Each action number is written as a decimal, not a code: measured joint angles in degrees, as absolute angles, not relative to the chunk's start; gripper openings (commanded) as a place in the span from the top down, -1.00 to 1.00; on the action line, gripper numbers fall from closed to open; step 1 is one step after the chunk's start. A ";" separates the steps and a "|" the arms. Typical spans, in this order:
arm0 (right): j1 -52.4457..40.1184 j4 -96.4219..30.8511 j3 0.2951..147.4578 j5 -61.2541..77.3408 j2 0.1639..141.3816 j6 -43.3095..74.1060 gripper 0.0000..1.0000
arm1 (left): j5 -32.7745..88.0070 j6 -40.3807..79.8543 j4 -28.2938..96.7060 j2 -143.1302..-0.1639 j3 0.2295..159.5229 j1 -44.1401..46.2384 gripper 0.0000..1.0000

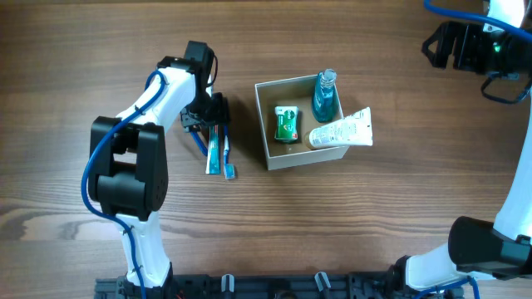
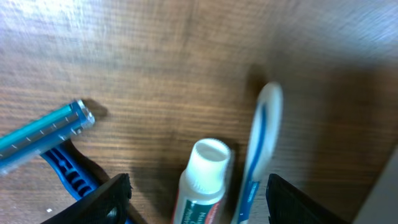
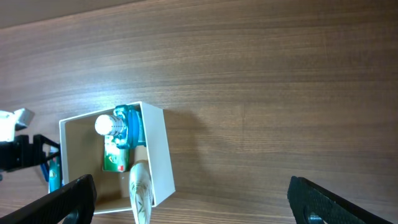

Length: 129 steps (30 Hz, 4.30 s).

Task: Pack container
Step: 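Shift the left gripper left and close it on the blue razor handle, then carry the razor into the box beside the soap and release it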

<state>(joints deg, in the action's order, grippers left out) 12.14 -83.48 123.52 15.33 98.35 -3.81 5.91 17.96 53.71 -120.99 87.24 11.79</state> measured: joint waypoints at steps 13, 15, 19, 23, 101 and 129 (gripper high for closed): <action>12.14 -83.46 123.52 15.33 98.35 -3.81 -0.99 | 3.51 28.45 65.39 -118.48 96.31 11.20 -0.74; 12.14 -83.46 123.52 15.33 98.35 -3.81 -0.99 | 2.52 31.73 69.30 -117.97 96.40 10.52 -0.70; 12.14 -83.48 123.52 15.33 98.35 -3.81 -1.00 | 1.17 38.81 74.63 -117.73 96.31 8.23 -0.66; 12.14 -83.48 123.52 15.33 98.35 -3.81 -0.99 | 0.71 43.97 73.28 -117.51 94.15 6.52 -0.68; 12.14 -83.46 123.52 15.33 98.37 -3.81 -0.99 | 2.00 30.94 59.86 -112.73 108.99 35.64 0.91; 12.14 -83.48 123.52 15.33 98.35 -3.81 -1.00 | 7.01 31.11 65.56 -122.04 108.97 35.94 0.03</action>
<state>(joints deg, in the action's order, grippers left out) 12.14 -83.48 123.52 15.33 98.35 -3.81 7.01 31.11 65.56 -122.04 108.97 35.94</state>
